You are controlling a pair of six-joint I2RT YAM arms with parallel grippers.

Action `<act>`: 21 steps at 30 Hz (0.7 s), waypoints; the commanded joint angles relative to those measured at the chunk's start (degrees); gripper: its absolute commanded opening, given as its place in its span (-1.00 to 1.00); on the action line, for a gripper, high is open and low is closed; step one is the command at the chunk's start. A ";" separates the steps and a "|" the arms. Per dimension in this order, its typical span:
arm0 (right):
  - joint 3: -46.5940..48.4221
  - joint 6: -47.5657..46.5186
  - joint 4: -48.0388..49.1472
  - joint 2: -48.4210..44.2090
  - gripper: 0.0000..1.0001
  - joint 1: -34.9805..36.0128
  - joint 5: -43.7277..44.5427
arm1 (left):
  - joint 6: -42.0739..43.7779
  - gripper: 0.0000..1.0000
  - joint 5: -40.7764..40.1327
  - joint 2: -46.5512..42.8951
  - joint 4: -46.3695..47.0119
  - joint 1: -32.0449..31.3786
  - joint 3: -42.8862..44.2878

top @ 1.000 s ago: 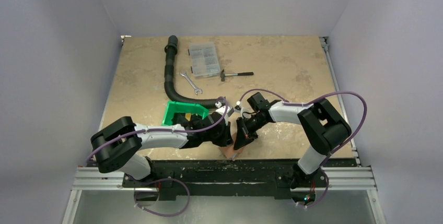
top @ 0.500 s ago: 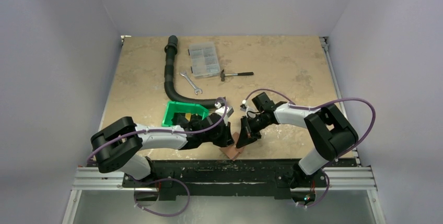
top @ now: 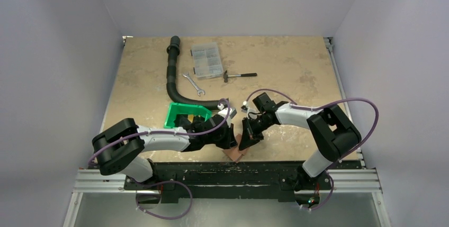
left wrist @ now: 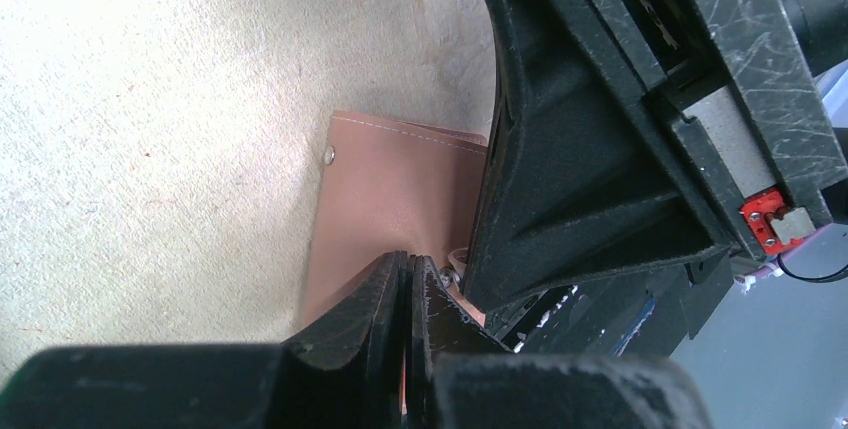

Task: Put the credit cards into the card holder
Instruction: Close the card holder at the center of the board.

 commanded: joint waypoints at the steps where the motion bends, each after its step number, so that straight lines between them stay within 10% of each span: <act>1: 2.90 -3.13 2.57 2.09 -1.00 1.56 7.88 | 0.01 -0.99 1.69 2.85 -3.02 -0.55 -2.07; 21: 5.91 -0.20 4.99 2.89 -1.00 3.77 2.74 | -0.41 -1.00 2.81 2.85 -1.32 -0.55 -2.95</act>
